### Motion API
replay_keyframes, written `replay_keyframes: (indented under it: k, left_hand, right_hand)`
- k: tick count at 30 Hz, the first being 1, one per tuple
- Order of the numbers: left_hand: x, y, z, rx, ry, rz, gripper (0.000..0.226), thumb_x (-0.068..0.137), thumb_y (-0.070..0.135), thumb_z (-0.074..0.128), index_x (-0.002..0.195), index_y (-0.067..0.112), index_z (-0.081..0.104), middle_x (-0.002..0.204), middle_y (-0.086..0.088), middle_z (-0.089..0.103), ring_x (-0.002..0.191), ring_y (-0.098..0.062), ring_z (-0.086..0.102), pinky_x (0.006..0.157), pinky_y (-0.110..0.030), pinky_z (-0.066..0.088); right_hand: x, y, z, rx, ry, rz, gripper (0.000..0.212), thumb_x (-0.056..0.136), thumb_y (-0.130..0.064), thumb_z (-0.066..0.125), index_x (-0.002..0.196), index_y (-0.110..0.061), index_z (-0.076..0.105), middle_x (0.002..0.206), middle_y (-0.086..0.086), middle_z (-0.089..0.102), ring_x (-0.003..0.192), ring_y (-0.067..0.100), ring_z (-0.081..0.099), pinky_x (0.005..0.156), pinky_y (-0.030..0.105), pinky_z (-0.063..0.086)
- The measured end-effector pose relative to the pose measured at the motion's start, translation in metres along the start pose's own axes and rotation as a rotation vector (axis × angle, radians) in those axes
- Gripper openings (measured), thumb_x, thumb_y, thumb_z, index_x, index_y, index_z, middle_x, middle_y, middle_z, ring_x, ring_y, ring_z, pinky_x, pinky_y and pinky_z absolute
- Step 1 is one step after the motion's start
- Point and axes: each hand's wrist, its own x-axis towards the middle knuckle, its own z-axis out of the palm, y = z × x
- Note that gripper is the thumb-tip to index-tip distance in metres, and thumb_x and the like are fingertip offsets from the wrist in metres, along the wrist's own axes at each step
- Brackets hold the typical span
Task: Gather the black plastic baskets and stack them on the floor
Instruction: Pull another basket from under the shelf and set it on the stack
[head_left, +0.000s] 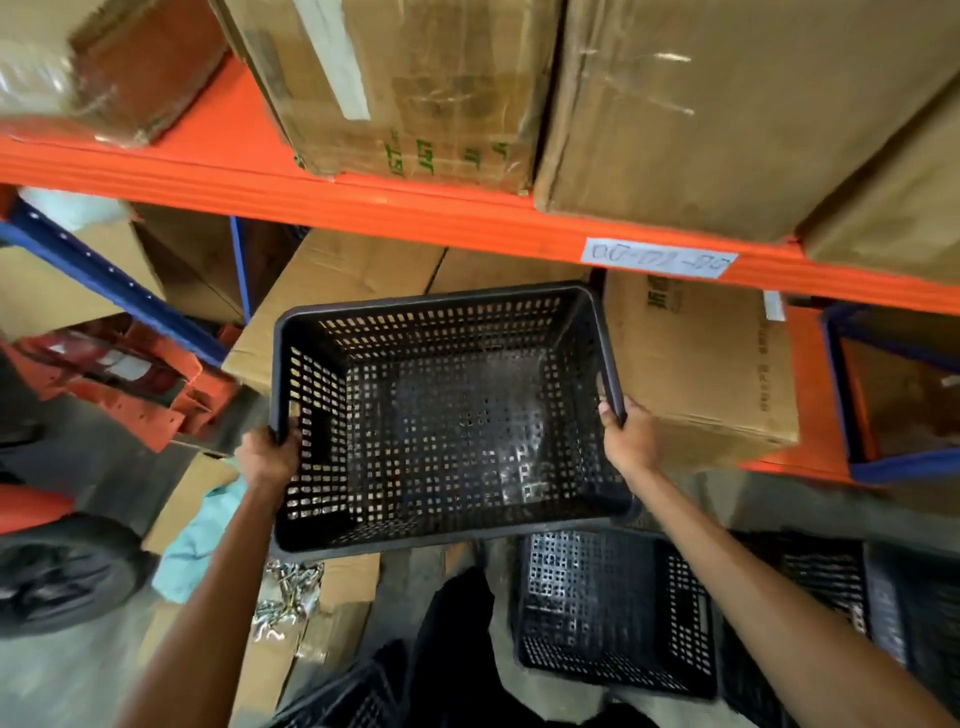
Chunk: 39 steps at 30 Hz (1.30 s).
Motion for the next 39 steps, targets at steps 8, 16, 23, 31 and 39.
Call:
replay_keyframes:
  k: [8,16,23,31,39]
  left_hand:
    - [-0.196,-0.075,0.030,0.007,0.026,0.043,0.040,0.091,0.030,0.063,0.096,-0.010,0.069,0.074,-0.025,0.056,0.078,-0.015,0.045,0.063,-0.041,0.040]
    - [-0.361,-0.111,0.124,0.071,-0.113,0.038,0.035,0.091,0.027,0.064,0.107,-0.003,0.069,0.094,-0.026,0.072,0.081,-0.034,0.067,0.060,-0.035,0.044]
    - [-0.399,-0.136,0.224,0.196,-0.219,0.037,0.034,0.090,0.027,0.066,0.097,-0.006,0.069,0.091,-0.027,0.071,0.089,-0.039,0.068,0.066,-0.036,0.045]
    - [-0.371,-0.174,0.339,0.262,-0.273,0.089,0.032,0.090,0.024,0.065,0.113,0.002,0.071,0.096,-0.025,0.073,0.090,-0.038,0.070,0.070,-0.038,0.050]
    - [-0.350,-0.194,0.395,0.189,-0.232,0.061,0.026,0.088,0.024,0.067,0.099,0.001,0.072,0.076,-0.005,0.063,0.079,-0.025,0.067,0.063,-0.028,0.041]
  right_hand:
    - [-0.127,0.153,-0.092,0.074,-0.031,0.057,0.037,0.098,-0.030,0.052,0.128,-0.010,0.060,0.118,0.014,0.068,0.112,0.037,0.060,0.094,0.043,0.049]
    - [-0.214,0.317,-0.178,0.031,-0.001,0.221,0.032,0.098,-0.029,0.052,0.121,-0.010,0.065,0.104,0.018,0.071,0.101,0.040,0.063,0.084,0.043,0.049]
    - [-0.221,0.436,-0.184,-0.027,-0.058,0.406,0.050,0.098,-0.035,0.050,0.136,-0.002,0.054,0.125,0.023,0.063,0.116,0.040,0.058,0.095,0.045,0.047]
    - [-0.186,0.537,-0.123,-0.126,-0.029,0.423,0.035,0.098,-0.031,0.052,0.123,-0.011,0.064,0.107,0.021,0.069,0.104,0.042,0.062,0.079,0.041,0.046]
    - [-0.151,0.583,-0.088,-0.087,-0.014,0.389,0.039,0.097,-0.031,0.053,0.124,-0.005,0.063,0.106,0.026,0.068,0.102,0.043,0.063,0.085,0.047,0.048]
